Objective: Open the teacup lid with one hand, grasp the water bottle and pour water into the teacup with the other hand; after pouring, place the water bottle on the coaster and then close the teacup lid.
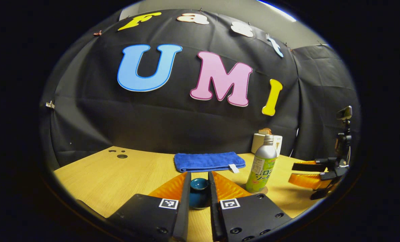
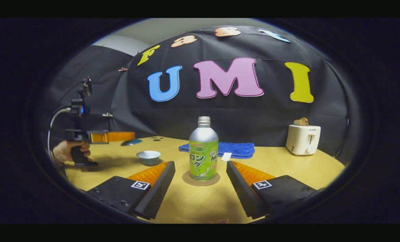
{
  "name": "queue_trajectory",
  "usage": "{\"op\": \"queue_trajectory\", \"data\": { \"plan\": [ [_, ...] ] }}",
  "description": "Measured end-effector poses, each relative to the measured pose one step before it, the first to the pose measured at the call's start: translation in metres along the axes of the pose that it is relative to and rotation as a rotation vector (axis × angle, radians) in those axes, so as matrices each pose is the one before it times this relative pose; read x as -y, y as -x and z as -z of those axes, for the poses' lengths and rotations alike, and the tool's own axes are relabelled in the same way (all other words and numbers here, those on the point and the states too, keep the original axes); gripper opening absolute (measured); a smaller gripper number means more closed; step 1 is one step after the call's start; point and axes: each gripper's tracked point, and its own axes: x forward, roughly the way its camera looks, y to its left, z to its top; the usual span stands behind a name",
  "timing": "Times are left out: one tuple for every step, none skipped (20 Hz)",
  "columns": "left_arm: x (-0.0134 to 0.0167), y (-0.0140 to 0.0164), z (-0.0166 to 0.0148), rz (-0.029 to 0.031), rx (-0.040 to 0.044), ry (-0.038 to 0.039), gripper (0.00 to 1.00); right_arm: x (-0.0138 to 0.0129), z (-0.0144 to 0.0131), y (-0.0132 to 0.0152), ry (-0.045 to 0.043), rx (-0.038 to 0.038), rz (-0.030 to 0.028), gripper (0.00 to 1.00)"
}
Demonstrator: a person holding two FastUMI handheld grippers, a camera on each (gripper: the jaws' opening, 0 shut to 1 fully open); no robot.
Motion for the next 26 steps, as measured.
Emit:
{"op": "queue_trajectory", "data": {
  "plan": [
    [0.00186,-0.00352,0.00202,0.00366,-0.00478,0.00093,0.31,0.00291,0.00034,0.00370,0.00197,0.00371,0.00994,0.96],
    [0.00179,-0.00355,0.00133,0.00217,-0.00232,-0.00276,0.31,0.00267,0.00079,-0.00020,0.00442,-0.00128,0.01133,0.98],
    [0.00087,-0.00383,0.00267,0.00000,-0.00438,-0.01150,0.31,0.00142,-0.00199,0.00355,-0.00423,0.00103,0.00887,0.98],
    [0.00003,-0.00386,0.00125,-0.00197,-0.00789,-0.01878,0.31,0.00188,-0.00107,0.00403,0.00199,0.00010,0.01478,0.98],
    [0.00120,-0.00457,0.00130,0.00024,-0.00720,-0.01925,0.31,0.00262,-0.00072,0.00076,0.00007,0.00141,0.01579,0.98],
    [0.00048,-0.00425,0.00138,-0.00127,-0.00758,-0.01580,0.31,0.00322,0.00046,0.00284,0.00083,0.00044,0.01726,0.98],
    [0.00061,-0.00354,0.00285,0.00086,-0.00810,-0.01316,0.31,0.00285,0.00009,0.00150,0.00057,0.00169,0.01870,0.98],
    [0.00239,-0.00452,0.00401,0.00717,-0.01438,-0.01479,0.31,0.00221,-0.00043,-0.00115,-0.00035,-0.00016,0.01122,0.98],
    [0.00068,-0.00343,0.00672,0.00158,-0.02173,-0.01800,0.31,-0.00044,0.00014,0.00012,0.00071,-0.00043,0.00312,0.98],
    [-0.00025,-0.00288,0.00551,-0.00442,-0.01910,-0.01605,0.31,-0.00020,-0.00012,0.00093,-0.00047,0.00028,0.00046,0.98],
    [-0.00010,-0.00335,0.00304,-0.00024,-0.01376,-0.01215,0.31,-0.00013,-0.00010,-0.00022,-0.00003,-0.00005,-0.00010,0.98],
    [0.00051,-0.00263,0.00225,-0.00123,-0.00853,-0.00559,0.31,0.00033,0.00008,-0.00013,-0.00032,-0.00024,0.00017,0.98],
    [0.00205,-0.00150,0.00319,0.00505,-0.00831,-0.00142,0.31,-0.00010,-0.00026,-0.00014,-0.00009,0.00007,0.00019,0.98],
    [0.00183,-0.00168,0.00266,0.00387,-0.00895,-0.00020,0.31,-0.00014,0.00037,0.00035,-0.00033,-0.00020,0.00025,0.98],
    [-0.00052,-0.00072,0.00144,-0.00177,-0.00496,-0.00221,0.31,-0.00004,0.00028,-0.00007,0.00025,-0.00062,0.00036,0.98],
    [-0.00113,-0.00138,-0.00090,-0.00571,0.00442,-0.00594,0.32,-0.00037,0.00110,-0.00046,-0.00079,0.00054,0.00002,0.98],
    [-0.00154,-0.00034,0.00040,-0.00590,-0.00172,-0.00309,0.32,0.00048,-0.00150,-0.00010,0.00054,-0.00008,-0.00015,0.98],
    [0.00051,-0.00017,-0.00007,-0.00075,-0.00252,-0.00169,0.31,0.00003,0.00044,-0.00045,-0.00027,0.00021,0.00042,0.98],
    [0.00045,-0.00095,0.00057,-0.00232,-0.00057,-0.00088,0.31,-0.00047,-0.00045,0.00112,0.00028,0.00030,-0.00026,0.98],
    [0.00061,-0.00006,-0.00067,0.00017,0.00045,-0.00131,0.32,0.00038,-0.00009,-0.00027,-0.00023,-0.00018,0.00017,0.98],
    [-0.00063,-0.00087,0.00029,-0.00034,0.00150,-0.00090,0.33,-0.00023,0.00021,0.00028,0.00013,0.00008,0.00015,0.98],
    [0.00031,-0.00014,0.00033,0.00204,-0.00025,-0.00181,0.33,-0.00009,-0.00020,0.00015,0.00001,-0.00007,0.00004,0.98],
    [0.00120,-0.00050,0.00042,0.00279,-0.00128,-0.00298,0.34,0.00004,-0.00002,0.00010,0.00007,0.00020,0.00018,0.98],
    [0.00077,-0.00020,0.00017,0.00152,-0.00213,-0.00395,0.34,0.00006,0.00003,-0.00009,0.00000,-0.00018,0.00011,0.98],
    [-0.00016,-0.00114,0.00113,-0.00216,-0.00563,-0.00329,0.35,-0.00018,0.00016,0.00011,0.00010,0.00014,0.00016,0.98],
    [0.00046,-0.00002,0.00056,-0.00177,-0.00500,-0.00216,0.35,0.00011,-0.00026,-0.00021,-0.00006,-0.00003,0.00025,0.98]
  ]
}}
